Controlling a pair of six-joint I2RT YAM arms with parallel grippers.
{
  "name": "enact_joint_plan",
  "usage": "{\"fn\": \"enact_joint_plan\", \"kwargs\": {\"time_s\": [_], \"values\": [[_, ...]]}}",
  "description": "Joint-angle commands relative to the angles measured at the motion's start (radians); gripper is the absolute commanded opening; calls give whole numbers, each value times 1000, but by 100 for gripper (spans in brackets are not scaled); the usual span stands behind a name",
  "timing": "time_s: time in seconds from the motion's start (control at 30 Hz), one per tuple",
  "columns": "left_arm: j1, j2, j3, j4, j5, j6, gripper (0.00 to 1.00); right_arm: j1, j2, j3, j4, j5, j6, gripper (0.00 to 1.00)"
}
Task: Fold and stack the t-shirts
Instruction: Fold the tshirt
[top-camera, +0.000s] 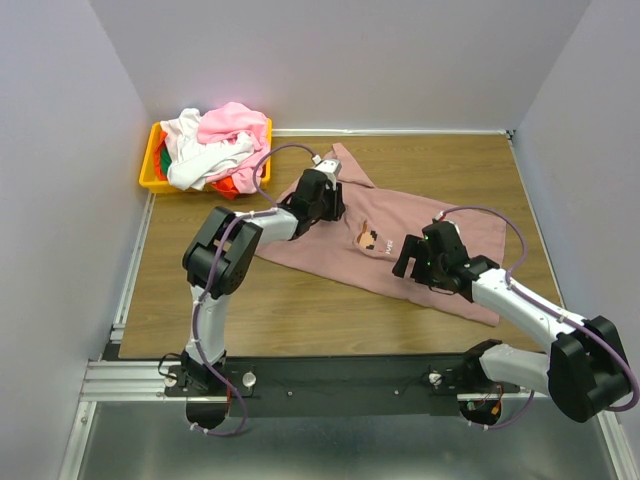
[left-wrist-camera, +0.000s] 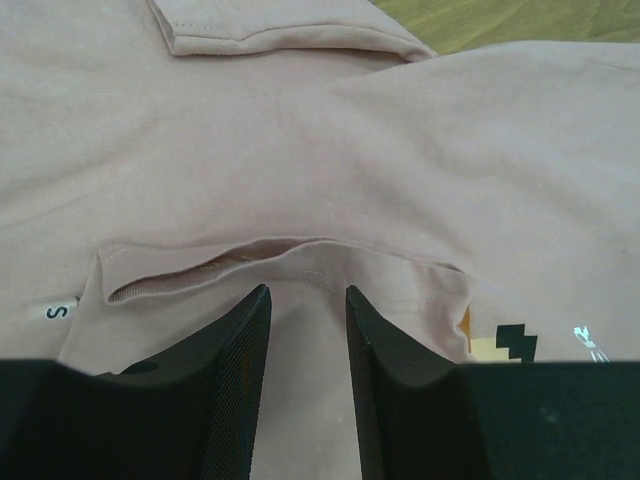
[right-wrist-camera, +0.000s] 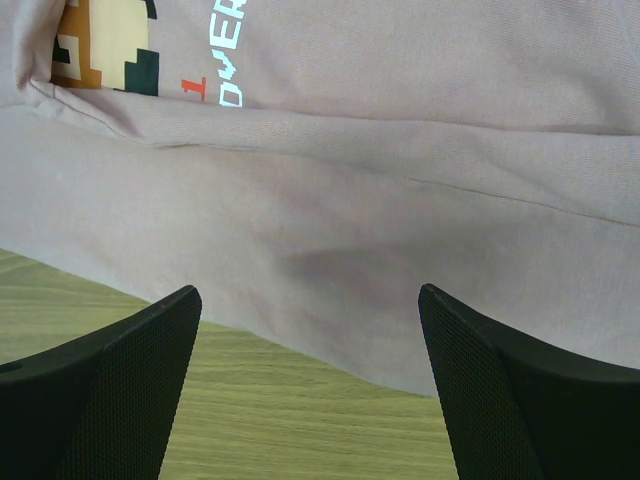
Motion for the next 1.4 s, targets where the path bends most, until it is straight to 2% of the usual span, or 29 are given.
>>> {"fn": "enact_joint_plan", "kwargs": {"time_s": [0.0,0.3,0.5,0.7,0.9,1.13,1.23,1.37], "values": [[14,34,50,-30,-34,20,44,6,1,-10,3,21,-3,96],[34,81,177,-74,-57,69,44,6,-9,-20,3,23,2,96],[36,55,164,-80,-54,69,44,5,-16,-18,1,26,0,96],[34,-11,-17,18,-8,23,44,6,-29,-6,1,55,-7,96],[23,-84,-216,113,15,-41,44,6,57,19,3,171,-14,97],[16,-204,-401,134,-67,-87,43,5,168,54,7,272,-29,99],[16,-254,-485,144,-132,-107,43,5,195,51,9,297,-29,100],[5,-308,-591,179,-152,-148,43,0,218,57,7,291,-29,100]]}}
